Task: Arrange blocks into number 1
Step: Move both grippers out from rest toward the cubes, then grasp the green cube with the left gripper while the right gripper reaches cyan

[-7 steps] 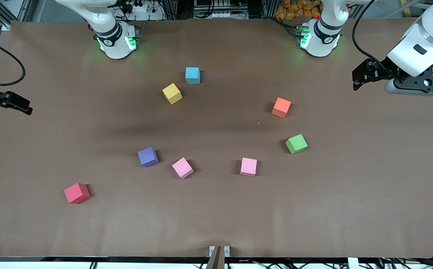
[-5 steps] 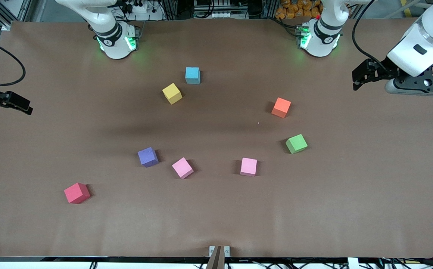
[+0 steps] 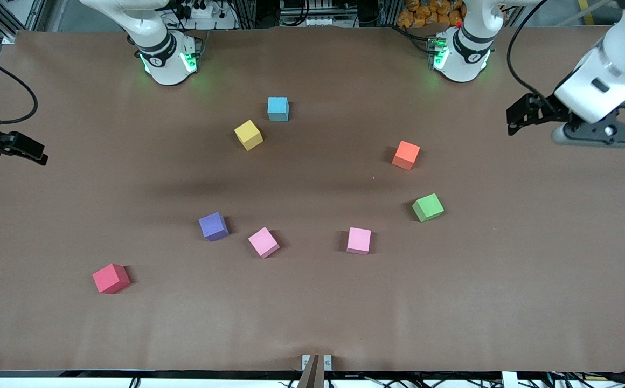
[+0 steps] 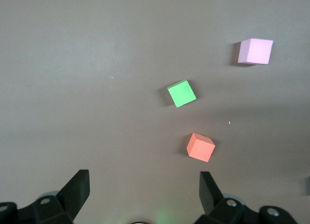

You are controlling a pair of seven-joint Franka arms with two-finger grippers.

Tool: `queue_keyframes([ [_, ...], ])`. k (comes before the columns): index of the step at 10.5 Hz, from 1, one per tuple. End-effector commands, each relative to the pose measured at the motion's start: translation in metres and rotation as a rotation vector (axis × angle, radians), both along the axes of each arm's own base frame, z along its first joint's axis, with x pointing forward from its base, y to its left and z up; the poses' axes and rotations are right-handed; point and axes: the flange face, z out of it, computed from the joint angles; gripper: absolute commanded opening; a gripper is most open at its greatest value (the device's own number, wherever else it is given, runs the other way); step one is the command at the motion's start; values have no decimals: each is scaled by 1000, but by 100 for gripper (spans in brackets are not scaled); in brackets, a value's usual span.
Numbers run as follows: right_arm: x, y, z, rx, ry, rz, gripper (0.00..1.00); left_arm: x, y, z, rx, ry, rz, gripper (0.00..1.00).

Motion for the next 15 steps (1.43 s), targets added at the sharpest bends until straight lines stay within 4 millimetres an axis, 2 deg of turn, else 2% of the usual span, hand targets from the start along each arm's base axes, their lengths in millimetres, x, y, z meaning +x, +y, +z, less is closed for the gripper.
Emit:
queue_keyframes([
  [1, 12, 32, -23, 18, 12, 50, 100, 1, -7, -43, -36, 73, 19, 100],
  [3, 23, 56, -63, 19, 4, 84, 100, -2, -24, -97, -40, 70, 27, 100],
  [4, 27, 76, -84, 19, 1, 109, 100, -4, -38, -123, -39, 61, 32, 100],
  [5, 28, 91, -101, 21, -15, 135, 100, -1, -40, -146, -33, 61, 62, 100],
  [7, 16, 123, -155, 92, -30, 171, 100, 17, -45, -213, -8, 119, 141, 100],
  [8, 1, 148, -178, 108, -27, 206, 100, 22, -51, -238, -3, 132, 167, 100],
  [11, -63, 220, -225, 102, 27, 350, 100, 28, -56, -277, 42, 131, 232, 100],
  [13, -108, 259, -239, 142, 75, 330, 100, 31, -61, -294, 47, 117, 333, 100],
  [15, -149, 298, -254, 141, 122, 264, 100, 23, -62, -314, 42, 90, 392, 100],
])
